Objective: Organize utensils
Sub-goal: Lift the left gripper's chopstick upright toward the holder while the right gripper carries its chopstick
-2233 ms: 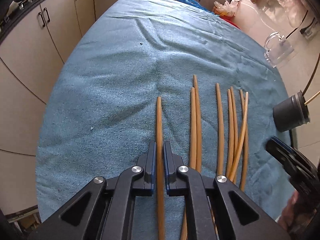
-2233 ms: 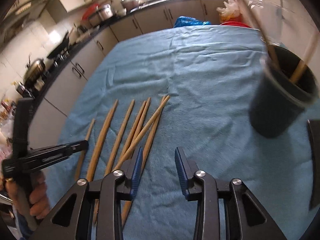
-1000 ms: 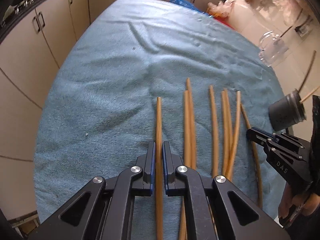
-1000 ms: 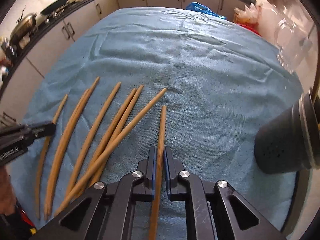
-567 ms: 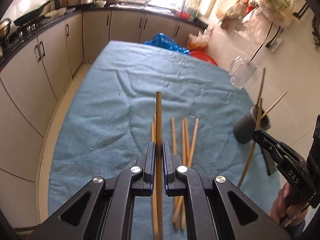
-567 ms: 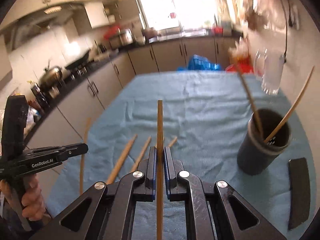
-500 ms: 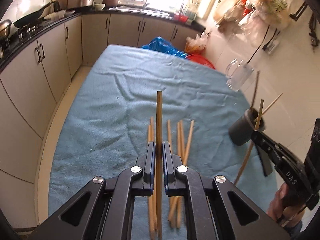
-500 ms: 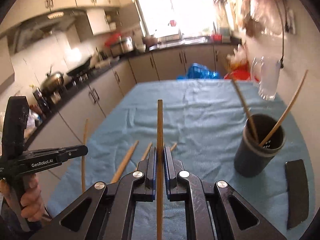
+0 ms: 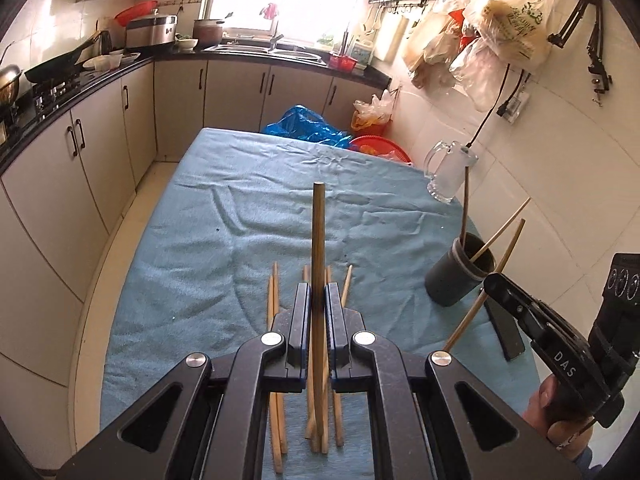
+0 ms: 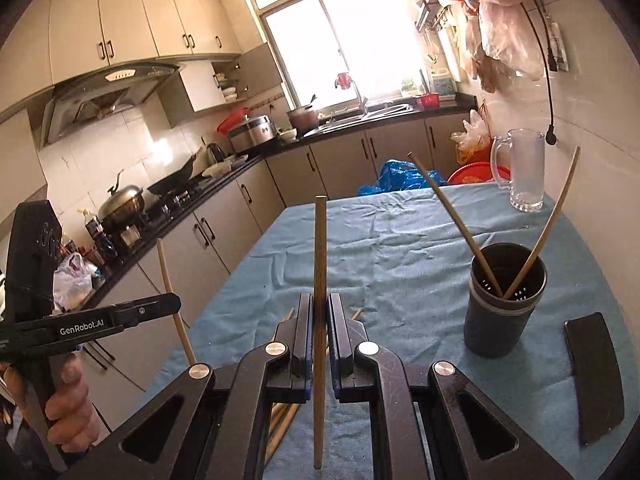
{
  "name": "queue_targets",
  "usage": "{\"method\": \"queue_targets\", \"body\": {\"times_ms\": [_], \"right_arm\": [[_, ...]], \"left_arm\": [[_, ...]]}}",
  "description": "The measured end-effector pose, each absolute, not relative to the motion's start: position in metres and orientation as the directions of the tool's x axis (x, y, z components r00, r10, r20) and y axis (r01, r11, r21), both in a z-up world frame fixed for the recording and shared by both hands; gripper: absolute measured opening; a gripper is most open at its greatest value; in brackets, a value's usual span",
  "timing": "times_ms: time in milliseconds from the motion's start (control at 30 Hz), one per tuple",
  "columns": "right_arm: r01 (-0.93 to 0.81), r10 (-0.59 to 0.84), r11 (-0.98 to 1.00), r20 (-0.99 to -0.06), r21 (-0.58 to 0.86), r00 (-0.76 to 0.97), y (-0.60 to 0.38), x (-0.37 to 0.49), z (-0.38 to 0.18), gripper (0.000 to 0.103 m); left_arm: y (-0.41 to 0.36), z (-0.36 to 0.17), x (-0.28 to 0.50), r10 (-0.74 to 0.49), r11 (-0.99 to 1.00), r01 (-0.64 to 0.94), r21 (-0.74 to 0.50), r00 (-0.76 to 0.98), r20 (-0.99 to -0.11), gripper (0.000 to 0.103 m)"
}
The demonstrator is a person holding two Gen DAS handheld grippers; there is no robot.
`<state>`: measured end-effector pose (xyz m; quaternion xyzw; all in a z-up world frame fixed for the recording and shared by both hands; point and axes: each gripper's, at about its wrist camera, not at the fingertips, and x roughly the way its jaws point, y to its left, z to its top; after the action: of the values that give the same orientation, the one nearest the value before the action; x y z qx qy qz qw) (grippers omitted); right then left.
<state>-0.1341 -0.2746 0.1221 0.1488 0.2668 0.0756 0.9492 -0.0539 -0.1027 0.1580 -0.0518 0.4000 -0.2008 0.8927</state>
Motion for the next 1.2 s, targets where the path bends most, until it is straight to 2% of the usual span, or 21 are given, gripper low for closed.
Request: {"method": "queue_targets", "body": {"times_ms": [633, 1200], "right_arm": [[-0.039, 0.203, 0.934, -0.437, 0.354, 0.876, -0.297, -0.148, 0.133, 0.007], [0.042, 0.123, 0.922, -0.393, 0.385, 0.911, -0.339, -0.166, 0.149, 0.007]], "left_arm": [[-0.114, 0.175, -0.057, -0.430, 0.899, 0.357, -0.254, 0.603, -0.671, 0.006], [-0.145, 0.192, -0.059, -0.479, 0.867, 0.432, -0.249, 0.582, -0.657, 0.006]]}}
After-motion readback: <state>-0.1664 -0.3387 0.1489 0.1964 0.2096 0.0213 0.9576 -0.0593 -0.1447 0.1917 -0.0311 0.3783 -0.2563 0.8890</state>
